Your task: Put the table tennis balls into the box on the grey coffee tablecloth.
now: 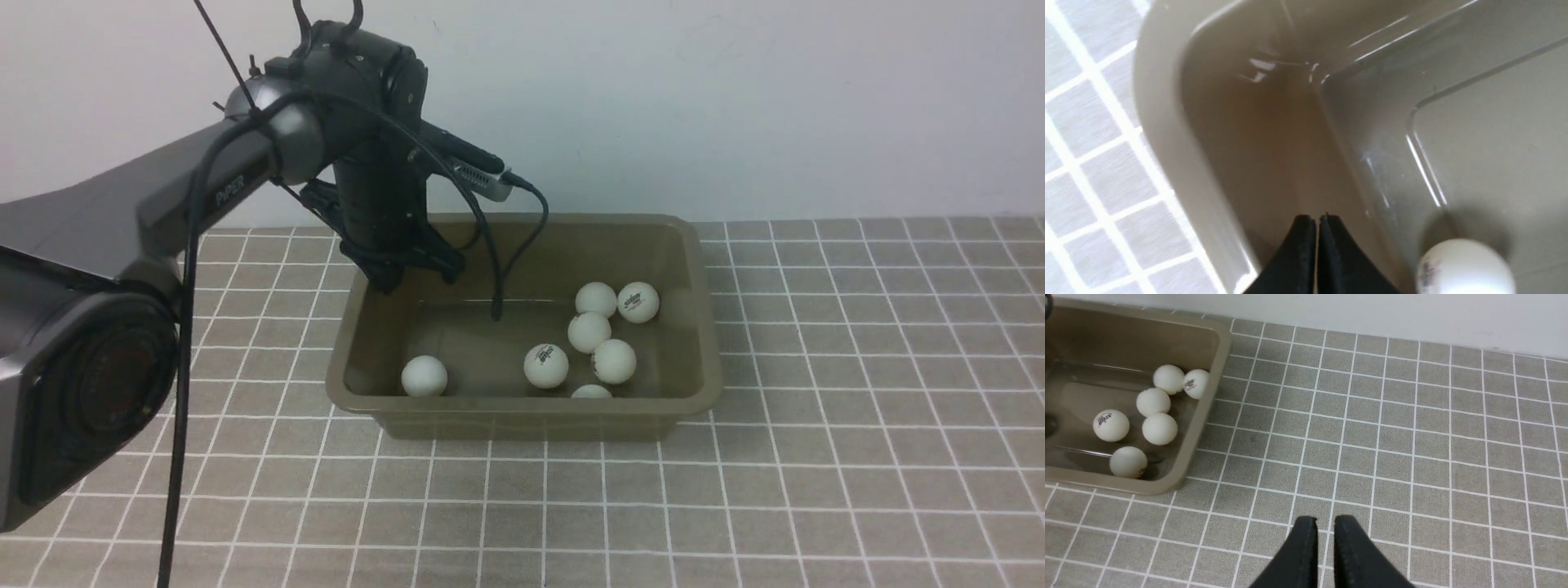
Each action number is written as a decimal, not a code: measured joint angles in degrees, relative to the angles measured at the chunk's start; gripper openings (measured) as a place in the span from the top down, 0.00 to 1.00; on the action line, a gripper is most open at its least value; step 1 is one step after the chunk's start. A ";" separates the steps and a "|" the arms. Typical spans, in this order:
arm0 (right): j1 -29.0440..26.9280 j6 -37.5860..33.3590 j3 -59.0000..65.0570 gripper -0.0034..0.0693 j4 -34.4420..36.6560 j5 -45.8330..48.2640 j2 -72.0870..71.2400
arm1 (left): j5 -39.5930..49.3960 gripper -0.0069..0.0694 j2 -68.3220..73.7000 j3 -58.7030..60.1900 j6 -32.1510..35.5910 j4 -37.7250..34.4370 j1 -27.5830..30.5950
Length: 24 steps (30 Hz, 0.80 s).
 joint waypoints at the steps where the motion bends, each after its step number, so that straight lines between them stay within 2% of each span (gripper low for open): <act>1: 0.00 0.00 0.00 0.88 0.00 -0.06 0.00 | 0.05 0.92 -0.25 0.00 -0.05 -0.16 0.28; 12: 0.00 -0.06 1.68 0.88 -0.44 -4.89 -2.07 | 0.63 0.92 -14.69 0.00 0.57 -6.59 0.70; 18: 0.00 2.09 17.03 0.95 -0.59 -23.57 -19.93 | 2.29 0.92 -28.67 2.02 0.37 -7.91 0.70; 24: 0.00 3.90 34.58 0.97 -1.02 -47.01 -37.14 | -3.05 0.92 -45.91 16.36 -0.05 -8.01 0.70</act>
